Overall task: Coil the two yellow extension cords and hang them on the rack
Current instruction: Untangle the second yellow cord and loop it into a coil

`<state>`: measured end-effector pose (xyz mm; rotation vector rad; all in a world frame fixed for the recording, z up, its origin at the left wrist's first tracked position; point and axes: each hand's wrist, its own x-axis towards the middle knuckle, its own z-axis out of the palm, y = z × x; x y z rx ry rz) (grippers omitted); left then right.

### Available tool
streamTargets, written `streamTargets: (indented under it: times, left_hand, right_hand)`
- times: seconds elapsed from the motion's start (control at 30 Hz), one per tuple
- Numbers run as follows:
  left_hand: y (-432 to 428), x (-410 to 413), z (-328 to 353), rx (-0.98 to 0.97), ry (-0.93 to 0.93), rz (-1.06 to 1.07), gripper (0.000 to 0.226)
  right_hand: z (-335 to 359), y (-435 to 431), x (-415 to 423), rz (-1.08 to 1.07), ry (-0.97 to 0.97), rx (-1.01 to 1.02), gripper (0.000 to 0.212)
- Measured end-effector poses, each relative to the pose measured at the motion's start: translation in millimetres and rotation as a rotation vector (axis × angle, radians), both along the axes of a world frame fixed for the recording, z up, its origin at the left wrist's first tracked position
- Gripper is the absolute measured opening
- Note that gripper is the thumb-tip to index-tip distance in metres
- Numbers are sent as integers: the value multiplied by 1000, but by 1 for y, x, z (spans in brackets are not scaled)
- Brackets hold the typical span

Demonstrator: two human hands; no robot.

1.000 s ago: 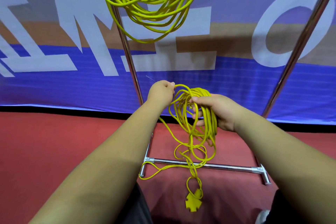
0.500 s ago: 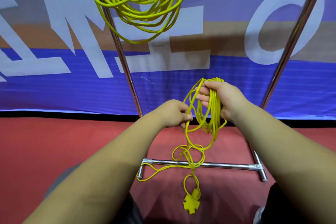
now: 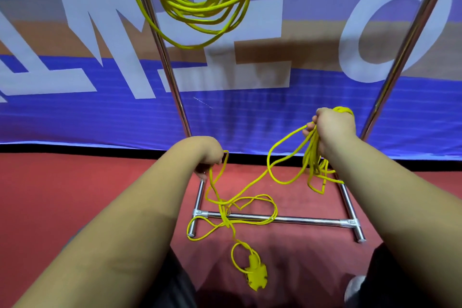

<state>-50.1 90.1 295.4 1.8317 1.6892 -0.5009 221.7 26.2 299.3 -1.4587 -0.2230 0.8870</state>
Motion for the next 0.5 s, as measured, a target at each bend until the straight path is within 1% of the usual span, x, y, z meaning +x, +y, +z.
streamTargets:
  times: [0.1, 0.2, 0.27, 0.33, 0.4, 0.43, 0.5]
  left_hand:
    - [-6, 5, 8, 26, -151, -125, 20]
    - [-17, 16, 9, -46, -343, -186, 23]
    - [-20, 24, -1, -77, -425, -148, 24]
    - [-26, 32, -12, -150, -538, -31, 21]
    - [-34, 39, -21, -242, -619, 80, 15]
    - [-38, 43, -24, -261, -628, 113, 17]
    - [-43, 48, -31, -257, -594, 142, 28]
  right_hand:
    - [4, 0, -3, -11, 113, 110, 9]
    - [11, -2, -5, -19, 314, 198, 9]
    - [13, -2, -6, -33, 481, 268, 10]
    - [14, -2, -8, -53, 598, 320, 9]
    - [14, -3, -11, -39, 640, 358, 12]
    - [14, -3, -12, -22, 642, 374, 12]
    - [14, -4, -15, 18, 628, 390, 13]
